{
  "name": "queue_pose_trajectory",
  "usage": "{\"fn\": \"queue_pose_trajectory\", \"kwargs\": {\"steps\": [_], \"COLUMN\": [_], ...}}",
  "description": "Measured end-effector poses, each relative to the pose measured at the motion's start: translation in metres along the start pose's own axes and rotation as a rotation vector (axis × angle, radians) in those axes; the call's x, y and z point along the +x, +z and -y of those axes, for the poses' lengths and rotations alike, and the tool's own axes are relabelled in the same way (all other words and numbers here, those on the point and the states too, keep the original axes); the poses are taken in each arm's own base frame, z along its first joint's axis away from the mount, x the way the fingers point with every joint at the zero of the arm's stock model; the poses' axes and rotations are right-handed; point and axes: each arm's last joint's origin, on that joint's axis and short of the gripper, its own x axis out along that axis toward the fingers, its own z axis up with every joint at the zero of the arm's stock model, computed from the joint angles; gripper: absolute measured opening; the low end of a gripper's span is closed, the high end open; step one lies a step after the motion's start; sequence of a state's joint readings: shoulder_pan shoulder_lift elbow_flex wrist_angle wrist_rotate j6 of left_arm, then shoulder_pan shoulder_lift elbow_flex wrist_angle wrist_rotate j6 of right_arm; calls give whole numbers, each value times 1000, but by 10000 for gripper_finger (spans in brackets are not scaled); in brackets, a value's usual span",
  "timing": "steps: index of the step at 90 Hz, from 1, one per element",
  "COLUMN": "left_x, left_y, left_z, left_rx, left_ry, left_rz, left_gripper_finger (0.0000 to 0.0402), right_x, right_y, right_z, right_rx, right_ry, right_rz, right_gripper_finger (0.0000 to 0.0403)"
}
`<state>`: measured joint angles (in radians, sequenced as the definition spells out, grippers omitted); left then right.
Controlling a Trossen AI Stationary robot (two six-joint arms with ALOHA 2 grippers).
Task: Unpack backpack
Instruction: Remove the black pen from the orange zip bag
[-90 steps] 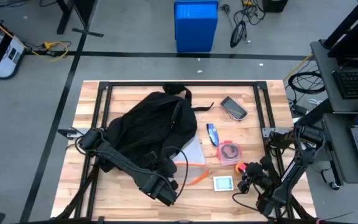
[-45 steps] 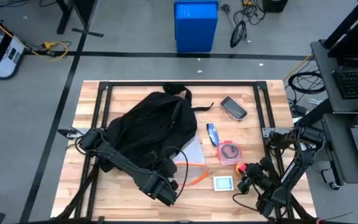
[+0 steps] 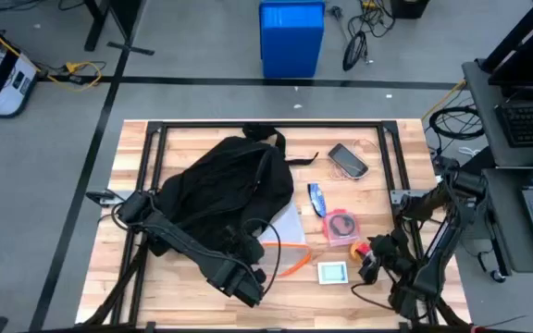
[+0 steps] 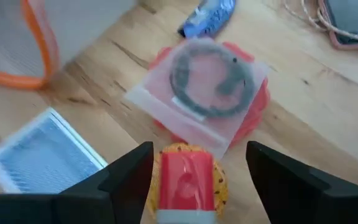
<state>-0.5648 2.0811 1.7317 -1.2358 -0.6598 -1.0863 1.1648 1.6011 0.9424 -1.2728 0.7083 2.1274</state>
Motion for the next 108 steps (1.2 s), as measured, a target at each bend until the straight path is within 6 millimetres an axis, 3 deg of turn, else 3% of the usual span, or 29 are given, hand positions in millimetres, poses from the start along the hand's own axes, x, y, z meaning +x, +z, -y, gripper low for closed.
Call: {"fn": "queue_pose_trajectory", "kwargs": {"steps": [11,22,47,59,74,90,108], "left_x": [0,1,7,6,6,5,2], "left_y": [0,2,12,12,12,13,15], "left_z": [0,1,3,3,4,4,4], "left_rx": [8,32,51,49,66,81,90], "left_ry": [4,-8,-50,-55,-55,-58,-64], "left_rz": [7,23,30,34,36,38,45], "left_gripper_finger": [3,3,3,3,3,3,3], "right_x": [-10,-13,1,26,64,95,133], "right_y": [12,17,58,66,63,68,77], "right_z": [-7,-32,-91,-107,-124,-146,-154], "right_rx": [55,62,-42,-116,-157,-221,-221], "right_ry": [202,391,504,504,504,595,636], "right_rz": [95,227,381,344,272,311,307], "right_gripper_finger": [243,238,229,221,215,215,215]}}
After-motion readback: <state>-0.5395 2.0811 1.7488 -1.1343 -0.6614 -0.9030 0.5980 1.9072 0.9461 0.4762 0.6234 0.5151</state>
